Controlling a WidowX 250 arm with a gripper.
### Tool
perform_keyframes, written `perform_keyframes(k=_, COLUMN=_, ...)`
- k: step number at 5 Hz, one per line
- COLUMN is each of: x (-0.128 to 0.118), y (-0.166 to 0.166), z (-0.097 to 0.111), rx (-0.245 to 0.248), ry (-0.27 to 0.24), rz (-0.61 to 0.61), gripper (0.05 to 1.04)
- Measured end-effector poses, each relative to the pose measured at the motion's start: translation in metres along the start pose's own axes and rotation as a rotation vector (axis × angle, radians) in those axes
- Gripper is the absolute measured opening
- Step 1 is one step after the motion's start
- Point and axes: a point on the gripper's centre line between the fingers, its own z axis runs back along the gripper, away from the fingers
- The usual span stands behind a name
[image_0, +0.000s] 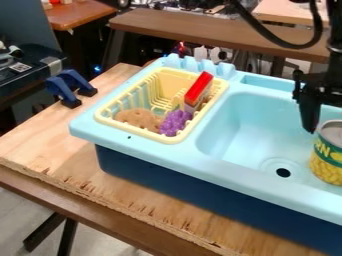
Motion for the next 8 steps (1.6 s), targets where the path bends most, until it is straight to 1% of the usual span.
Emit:
perform_keyframes(k=1, x=0.008, y=-0.003, z=-0.012, rx=-0.061, ry=-0.016, rz=0.005, gripper=1.001)
perform_keyframes(k=2, x=0.021, y=-0.011, z=-0.012, rx=-0.096, ry=-0.044, rz=-0.005, gripper=1.001)
perform_keyframes(k=3, x=0.027, y=-0.022, z=-0.021, rx=-0.119, ry=-0.044, rz=-0.022, gripper=1.001)
perform_keyframes(k=4, x=0.029, y=-0.032, z=-0.024, rx=-0.119, ry=-0.027, rz=-0.032, gripper=1.001)
perform_keyframes(k=5, x=0.028, y=-0.031, z=-0.025, rx=-0.116, ry=-0.015, rz=-0.029, gripper=1.001)
perform_keyframes(k=6, x=0.024, y=-0.02, z=-0.027, rx=-0.066, ry=0.05, rz=-0.016, gripper=1.001)
perform_keyframes(k=7, x=0.017, y=-0.001, z=-0.028, rx=0.012, ry=0.149, rz=-0.006, gripper=1.001)
perform_keyframes(k=8, x=0.011, y=0.013, z=-0.029, rx=0.077, ry=0.23, rz=-0.011, gripper=1.0)
